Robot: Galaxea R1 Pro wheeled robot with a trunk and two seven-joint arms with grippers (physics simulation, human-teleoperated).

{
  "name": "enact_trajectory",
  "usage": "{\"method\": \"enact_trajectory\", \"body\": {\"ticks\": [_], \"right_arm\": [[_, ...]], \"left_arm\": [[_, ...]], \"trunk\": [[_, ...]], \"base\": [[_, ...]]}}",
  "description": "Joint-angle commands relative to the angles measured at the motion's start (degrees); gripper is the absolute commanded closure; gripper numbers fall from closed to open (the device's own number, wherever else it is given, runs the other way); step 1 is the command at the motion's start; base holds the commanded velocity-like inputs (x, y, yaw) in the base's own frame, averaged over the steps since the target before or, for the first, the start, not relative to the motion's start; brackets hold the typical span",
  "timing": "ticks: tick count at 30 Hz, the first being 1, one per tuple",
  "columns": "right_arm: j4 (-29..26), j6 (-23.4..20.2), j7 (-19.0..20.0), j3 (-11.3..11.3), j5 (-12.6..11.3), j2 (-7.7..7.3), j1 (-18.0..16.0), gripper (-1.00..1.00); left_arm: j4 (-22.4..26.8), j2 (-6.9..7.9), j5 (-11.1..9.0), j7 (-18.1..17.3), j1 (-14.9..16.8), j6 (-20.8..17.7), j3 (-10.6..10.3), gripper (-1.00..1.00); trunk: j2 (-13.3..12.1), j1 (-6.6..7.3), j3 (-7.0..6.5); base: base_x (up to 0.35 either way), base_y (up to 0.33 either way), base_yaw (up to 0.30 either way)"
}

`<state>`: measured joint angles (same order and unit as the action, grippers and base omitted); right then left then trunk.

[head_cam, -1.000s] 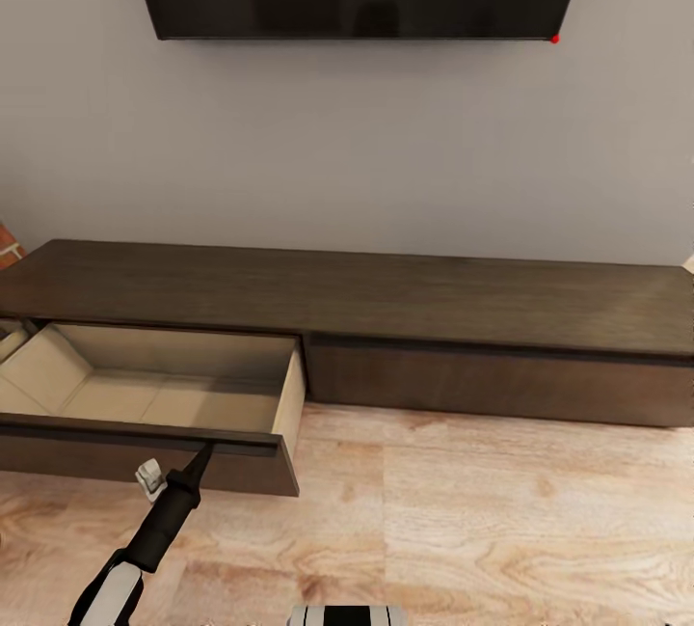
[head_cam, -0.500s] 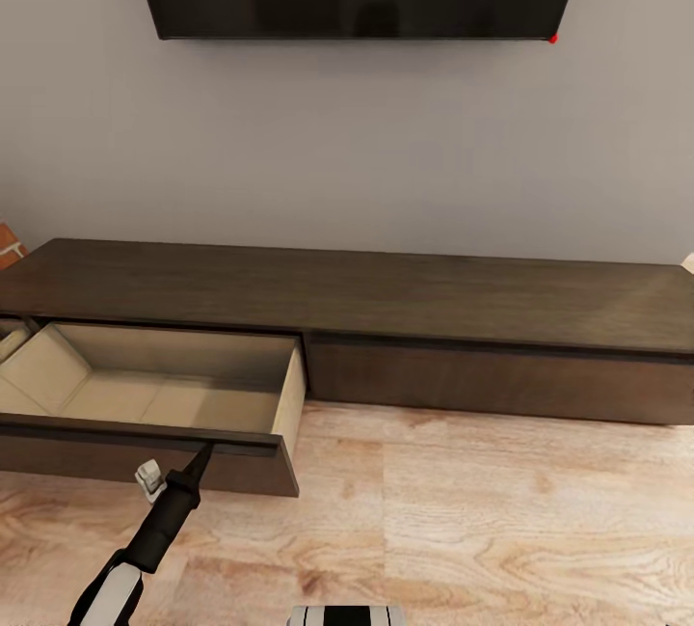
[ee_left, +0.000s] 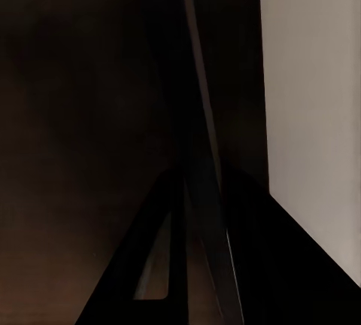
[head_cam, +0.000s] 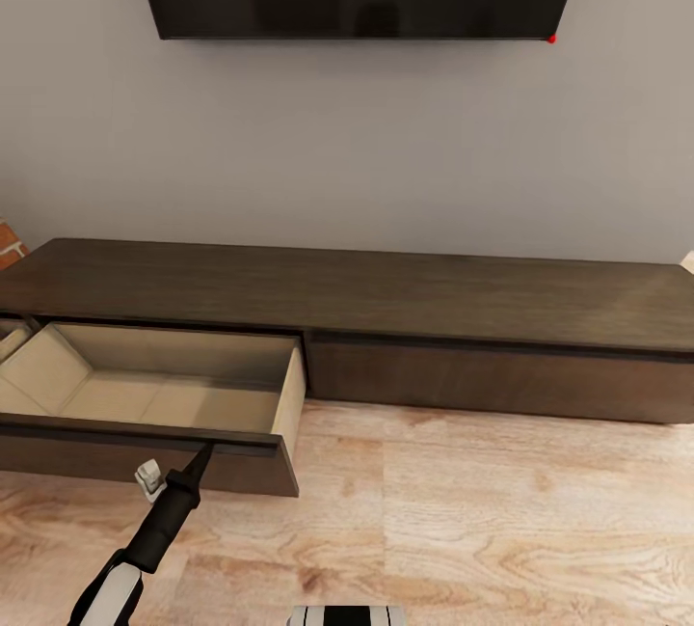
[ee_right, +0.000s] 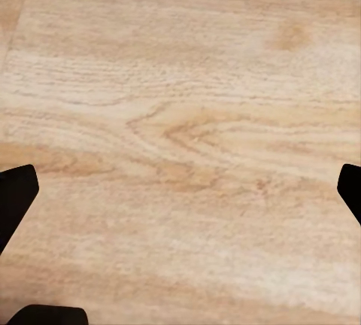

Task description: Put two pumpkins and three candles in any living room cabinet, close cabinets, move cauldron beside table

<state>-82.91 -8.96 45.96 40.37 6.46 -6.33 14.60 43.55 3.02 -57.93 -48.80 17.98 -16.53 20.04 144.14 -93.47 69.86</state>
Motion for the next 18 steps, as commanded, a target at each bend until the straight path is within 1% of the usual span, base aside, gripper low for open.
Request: {"method": "enact_trajectory", "body": {"ticks": [1,2,5,11,18], "right_arm": [[-0.12,-0.33,0.27,0.06,0.22,0.00,0.01,-1.00],[-0.13,-0.32,0.27,0.06,0.22,0.00,0.02,-1.00],[-0.14,-0.31,0.32,0.06,0.22,0.00,0.06,-1.00],[-0.15,-0.29,1.92,0.06,0.22,0.00,0.08,-1.00],[-0.11,-0.27,2.18,0.06,0.22,0.00,0.07,-1.00]], "left_arm": [[0.31,-0.03,-0.43,-0.07,0.03,-0.78,-2.13,1.00],[0.31,-0.03,-0.43,-0.06,0.03,-0.78,-2.12,-1.00],[0.31,-0.02,-0.43,-0.06,0.04,-0.78,-2.13,-1.00],[0.31,-0.03,-0.43,-0.06,0.03,-0.78,-2.11,-1.00],[0.34,-0.03,-0.43,-0.41,-0.04,-0.77,-2.18,-1.00]], "trunk": [[0.02,0.02,0.03],[0.02,0.02,0.03],[0.02,0.02,0.03],[0.02,0.02,0.03],[0.02,0.02,0.03]], "base": [[-0.001,0.000,0.000],[0.000,0.000,0.000],[0.000,0.000,0.000],[0.000,0.000,0.000],[-0.001,0.000,0.000]]}}
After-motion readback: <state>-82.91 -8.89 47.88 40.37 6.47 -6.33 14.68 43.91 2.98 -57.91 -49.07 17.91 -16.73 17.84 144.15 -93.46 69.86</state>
